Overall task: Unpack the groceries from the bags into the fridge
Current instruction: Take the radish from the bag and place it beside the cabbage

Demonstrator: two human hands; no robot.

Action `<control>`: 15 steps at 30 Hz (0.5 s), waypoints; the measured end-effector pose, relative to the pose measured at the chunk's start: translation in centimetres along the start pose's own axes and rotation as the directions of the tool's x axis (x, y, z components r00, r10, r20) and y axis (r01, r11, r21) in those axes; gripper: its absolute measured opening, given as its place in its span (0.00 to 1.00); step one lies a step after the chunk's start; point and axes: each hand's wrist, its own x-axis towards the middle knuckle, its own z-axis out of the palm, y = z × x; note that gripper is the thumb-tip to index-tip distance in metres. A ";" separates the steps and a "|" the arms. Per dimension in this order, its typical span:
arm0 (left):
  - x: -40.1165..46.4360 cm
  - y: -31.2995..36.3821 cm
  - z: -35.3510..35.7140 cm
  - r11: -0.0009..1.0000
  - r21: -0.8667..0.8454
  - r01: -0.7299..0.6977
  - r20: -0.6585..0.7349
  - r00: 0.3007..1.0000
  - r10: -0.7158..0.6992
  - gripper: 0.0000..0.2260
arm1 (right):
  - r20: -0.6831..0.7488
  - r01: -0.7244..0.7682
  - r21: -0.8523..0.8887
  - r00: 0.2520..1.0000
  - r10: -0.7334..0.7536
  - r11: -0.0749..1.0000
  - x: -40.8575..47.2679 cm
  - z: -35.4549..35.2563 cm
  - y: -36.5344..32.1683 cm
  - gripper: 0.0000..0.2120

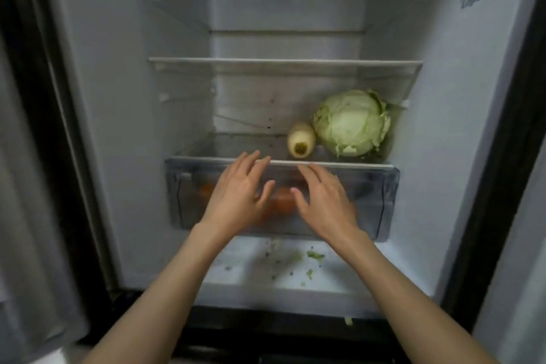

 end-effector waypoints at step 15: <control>-34.4 1.5 -6.4 0.853 0.332 0.403 0.267 0.827 -0.494 0.23 | 0.405 0.193 0.246 0.870 -0.281 0.950 -25.6 6.9 -11.6 0.25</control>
